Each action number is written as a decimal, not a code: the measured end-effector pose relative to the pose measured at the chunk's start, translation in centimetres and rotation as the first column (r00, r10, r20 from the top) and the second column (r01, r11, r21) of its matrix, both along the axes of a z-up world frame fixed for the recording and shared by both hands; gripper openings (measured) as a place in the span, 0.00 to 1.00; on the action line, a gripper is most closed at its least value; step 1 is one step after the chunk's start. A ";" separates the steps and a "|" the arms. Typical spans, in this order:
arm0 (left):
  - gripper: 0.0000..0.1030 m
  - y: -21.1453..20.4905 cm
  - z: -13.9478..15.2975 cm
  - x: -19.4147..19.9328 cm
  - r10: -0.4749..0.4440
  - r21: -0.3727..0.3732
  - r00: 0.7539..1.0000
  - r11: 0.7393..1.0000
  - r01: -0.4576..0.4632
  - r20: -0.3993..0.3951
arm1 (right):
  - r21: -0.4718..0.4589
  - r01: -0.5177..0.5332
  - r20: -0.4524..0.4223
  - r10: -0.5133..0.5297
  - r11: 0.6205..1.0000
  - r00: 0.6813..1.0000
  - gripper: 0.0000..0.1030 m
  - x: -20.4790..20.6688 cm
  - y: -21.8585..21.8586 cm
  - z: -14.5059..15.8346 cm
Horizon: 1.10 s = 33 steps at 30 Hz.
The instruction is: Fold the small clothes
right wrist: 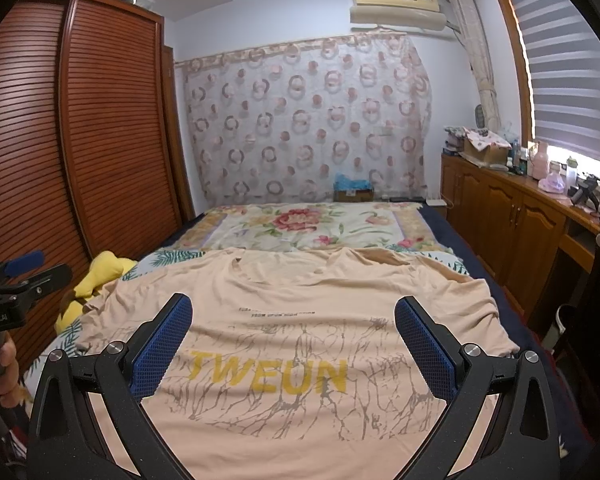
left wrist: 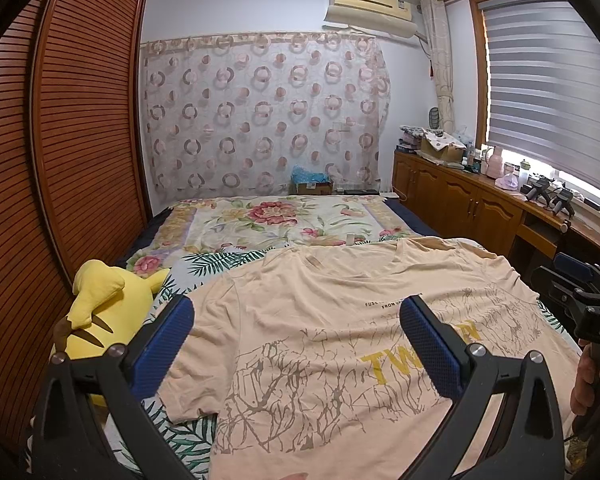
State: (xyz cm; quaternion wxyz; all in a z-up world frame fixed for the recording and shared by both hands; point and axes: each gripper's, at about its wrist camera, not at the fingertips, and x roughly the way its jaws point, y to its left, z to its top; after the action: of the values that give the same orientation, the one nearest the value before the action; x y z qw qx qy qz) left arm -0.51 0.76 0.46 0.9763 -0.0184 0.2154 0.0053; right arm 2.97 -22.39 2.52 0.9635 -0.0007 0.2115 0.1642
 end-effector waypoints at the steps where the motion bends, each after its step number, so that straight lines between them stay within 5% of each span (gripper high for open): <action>1: 1.00 0.0 0.0 0.0 0.001 0.001 1.000 1.000 -0.001 0.001 | 0.001 0.000 0.000 0.000 1.000 1.000 1.00 0.0 0.0 0.0; 33: 1.00 0.0 0.3 -0.2 0.003 0.004 1.000 1.000 -0.003 0.004 | 0.002 -0.001 0.001 0.001 1.000 1.000 1.00 -0.2 -0.1 0.2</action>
State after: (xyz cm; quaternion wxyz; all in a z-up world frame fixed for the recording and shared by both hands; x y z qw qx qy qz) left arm -0.66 0.79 0.79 0.9768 -0.0170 0.2135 0.0071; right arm 2.82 -22.48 2.73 0.9635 -0.0001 0.2111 0.1649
